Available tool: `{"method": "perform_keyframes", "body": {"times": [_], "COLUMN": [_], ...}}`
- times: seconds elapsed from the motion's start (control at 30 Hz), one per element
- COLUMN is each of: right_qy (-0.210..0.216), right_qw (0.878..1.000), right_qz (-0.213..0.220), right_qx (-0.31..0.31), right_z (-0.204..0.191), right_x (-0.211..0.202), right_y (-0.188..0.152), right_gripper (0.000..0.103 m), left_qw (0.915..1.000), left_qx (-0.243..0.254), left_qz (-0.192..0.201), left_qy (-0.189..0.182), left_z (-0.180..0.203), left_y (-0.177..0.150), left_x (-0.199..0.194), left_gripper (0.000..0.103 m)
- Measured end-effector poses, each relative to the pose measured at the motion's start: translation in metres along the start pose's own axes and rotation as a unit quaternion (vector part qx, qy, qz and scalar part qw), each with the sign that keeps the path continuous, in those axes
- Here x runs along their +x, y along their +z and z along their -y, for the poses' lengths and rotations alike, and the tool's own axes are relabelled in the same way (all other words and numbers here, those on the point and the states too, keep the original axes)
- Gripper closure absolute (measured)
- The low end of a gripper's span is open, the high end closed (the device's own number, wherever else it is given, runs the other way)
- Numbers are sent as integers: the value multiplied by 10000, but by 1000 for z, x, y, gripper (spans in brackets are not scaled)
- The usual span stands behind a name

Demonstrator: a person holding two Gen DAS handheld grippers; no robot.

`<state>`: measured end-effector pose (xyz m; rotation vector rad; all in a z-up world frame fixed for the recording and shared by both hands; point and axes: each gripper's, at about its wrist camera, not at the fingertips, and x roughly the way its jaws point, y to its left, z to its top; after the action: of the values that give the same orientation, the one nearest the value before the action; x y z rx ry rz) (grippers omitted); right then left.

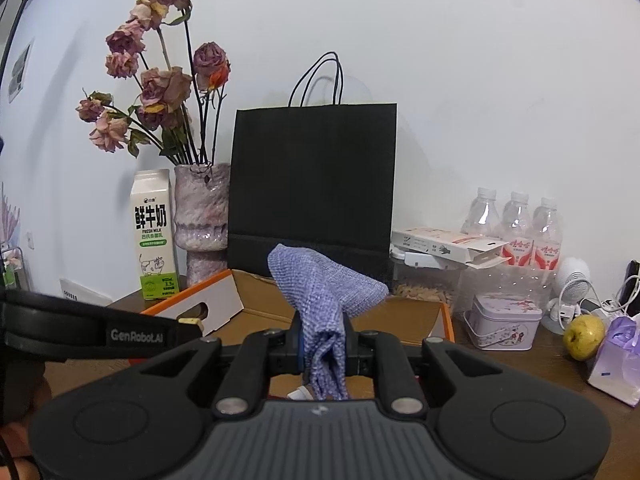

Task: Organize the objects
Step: 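Carry the wooden block and purple pouch in both grippers over the red box, then open the right gripper dropping the pouch while the left releases the block into the box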

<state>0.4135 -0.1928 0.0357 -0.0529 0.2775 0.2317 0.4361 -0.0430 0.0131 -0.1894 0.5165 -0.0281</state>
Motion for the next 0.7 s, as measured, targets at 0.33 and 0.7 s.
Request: {"method": "perform_keyframes", "body": {"times": [0.33, 0.7], "right_qy": [27, 30], "right_qw": [9996, 9984], "right_qz": [-257, -529], "right_qx": [150, 218], "right_z": [8, 11], "right_x": [25, 46], "right_y": [5, 2], "right_gripper": [89, 89], "left_qw": [10000, 9999], "left_qx": [-67, -94], "left_qz": [31, -92], "left_qy": [-13, 46], "left_z": [-2, -7], "left_y": [15, 27], "left_x": [21, 49], "left_gripper": [81, 81]}}
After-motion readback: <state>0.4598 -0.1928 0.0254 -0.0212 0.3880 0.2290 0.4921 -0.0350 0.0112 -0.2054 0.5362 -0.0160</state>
